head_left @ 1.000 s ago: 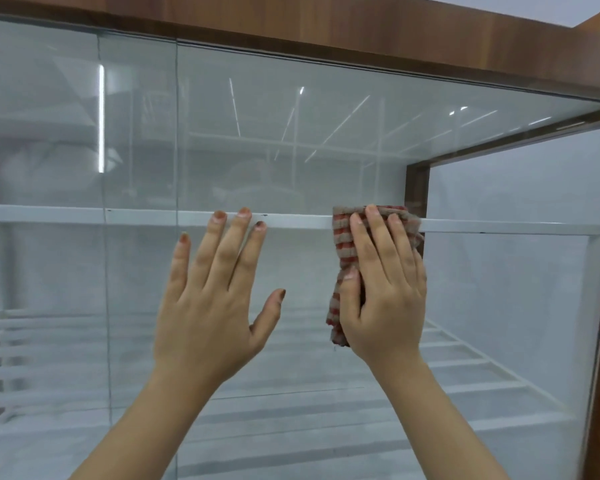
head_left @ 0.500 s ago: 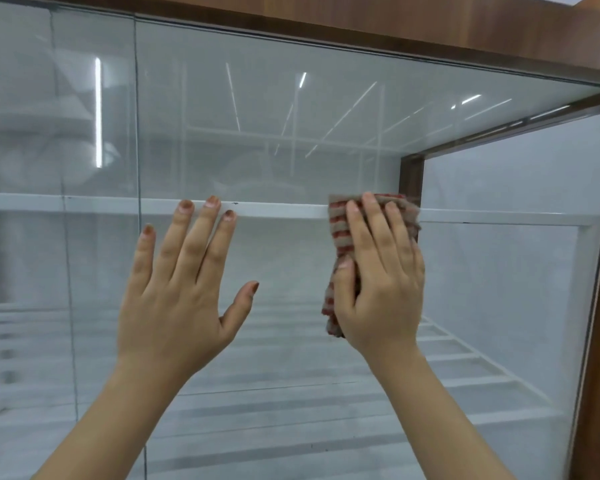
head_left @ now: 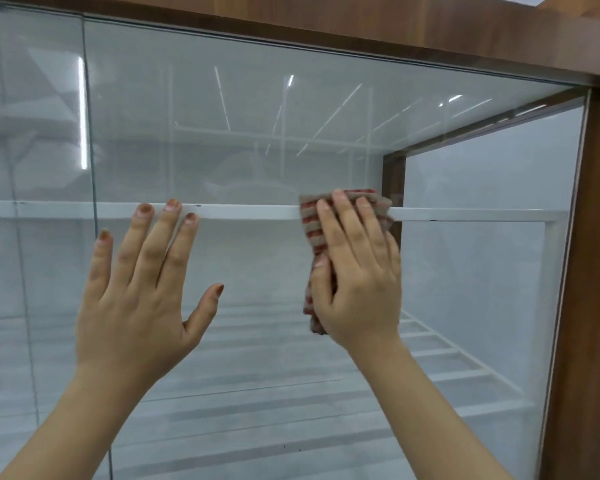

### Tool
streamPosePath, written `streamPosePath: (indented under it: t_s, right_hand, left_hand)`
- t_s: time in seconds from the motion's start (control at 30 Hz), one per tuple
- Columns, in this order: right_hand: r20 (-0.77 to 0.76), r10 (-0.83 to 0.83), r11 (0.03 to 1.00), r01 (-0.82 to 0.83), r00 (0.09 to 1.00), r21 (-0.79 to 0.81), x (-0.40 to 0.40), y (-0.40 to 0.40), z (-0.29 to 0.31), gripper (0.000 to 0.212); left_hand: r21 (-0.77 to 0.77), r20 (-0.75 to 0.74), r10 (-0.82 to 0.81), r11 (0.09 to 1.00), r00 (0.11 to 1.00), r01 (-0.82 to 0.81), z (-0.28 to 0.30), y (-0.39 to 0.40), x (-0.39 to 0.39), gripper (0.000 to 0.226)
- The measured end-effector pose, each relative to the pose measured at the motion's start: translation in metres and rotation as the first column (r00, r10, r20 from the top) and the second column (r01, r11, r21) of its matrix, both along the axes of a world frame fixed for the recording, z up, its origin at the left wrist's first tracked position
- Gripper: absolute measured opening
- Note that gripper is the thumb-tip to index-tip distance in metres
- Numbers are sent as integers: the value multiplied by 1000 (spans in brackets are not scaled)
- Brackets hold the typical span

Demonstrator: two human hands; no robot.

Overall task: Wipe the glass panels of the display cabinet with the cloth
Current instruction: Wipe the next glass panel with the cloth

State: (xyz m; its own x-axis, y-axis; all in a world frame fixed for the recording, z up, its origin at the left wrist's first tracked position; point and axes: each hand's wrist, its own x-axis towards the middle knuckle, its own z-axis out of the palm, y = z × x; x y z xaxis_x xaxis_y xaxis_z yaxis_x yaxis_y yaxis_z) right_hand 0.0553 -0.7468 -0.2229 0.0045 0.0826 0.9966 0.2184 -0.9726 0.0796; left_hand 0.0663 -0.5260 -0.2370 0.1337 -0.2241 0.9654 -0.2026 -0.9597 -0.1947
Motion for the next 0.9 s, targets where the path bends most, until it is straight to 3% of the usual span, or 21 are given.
streamPosePath:
  t_s: [0.23, 0.5, 0.73, 0.9]
  right_hand:
    - [36, -13, 994, 8, 999, 113, 2, -26, -24, 49]
    - [10, -26, 1000, 26, 1000, 0, -3, -52, -8, 50]
    - [55, -42, 990, 34, 998, 140, -1, -93, -31, 52]
    - [37, -33, 998, 35, 999, -53, -3, -77, -33, 51]
  left_hand:
    - [-214, -31, -102, 972, 994, 93, -1, -31, -7, 70]
    - [-33, -43, -208, 978, 977, 206, 14, -120, -9, 67]
    - [0, -11, -139, 990, 990, 139, 9, -129, 1, 66]
    - [-14, -11, -130, 991, 991, 130, 8, -130, 2, 66]
